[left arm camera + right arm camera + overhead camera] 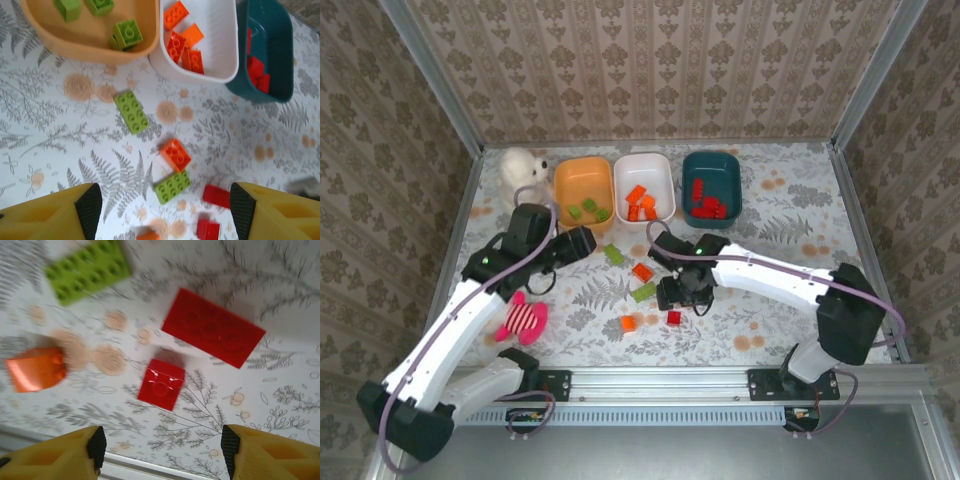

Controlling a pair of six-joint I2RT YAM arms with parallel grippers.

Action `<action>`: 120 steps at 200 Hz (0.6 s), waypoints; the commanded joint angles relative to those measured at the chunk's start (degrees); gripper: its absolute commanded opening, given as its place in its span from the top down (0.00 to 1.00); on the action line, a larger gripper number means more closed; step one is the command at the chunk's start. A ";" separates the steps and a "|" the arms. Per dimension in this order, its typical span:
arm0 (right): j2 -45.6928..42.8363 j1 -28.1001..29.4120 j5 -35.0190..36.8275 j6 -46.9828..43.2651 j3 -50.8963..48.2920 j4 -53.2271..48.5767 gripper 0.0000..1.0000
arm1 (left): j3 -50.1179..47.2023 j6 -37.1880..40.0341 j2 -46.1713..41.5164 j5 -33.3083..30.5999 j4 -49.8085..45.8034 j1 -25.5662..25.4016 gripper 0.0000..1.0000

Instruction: Sort the legos into containers by color

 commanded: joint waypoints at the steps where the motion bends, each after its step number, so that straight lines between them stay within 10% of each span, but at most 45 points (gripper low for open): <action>1: 2.05 0.52 -0.62 7.09 -1.47 1.47 0.34 | -3.23 1.25 -5.22 2.38 -3.17 -0.61 0.28; 120: 12.94 2.05 -2.03 14.97 -2.66 8.10 0.45 | -3.78 2.44 -12.21 4.50 -8.23 -0.91 0.28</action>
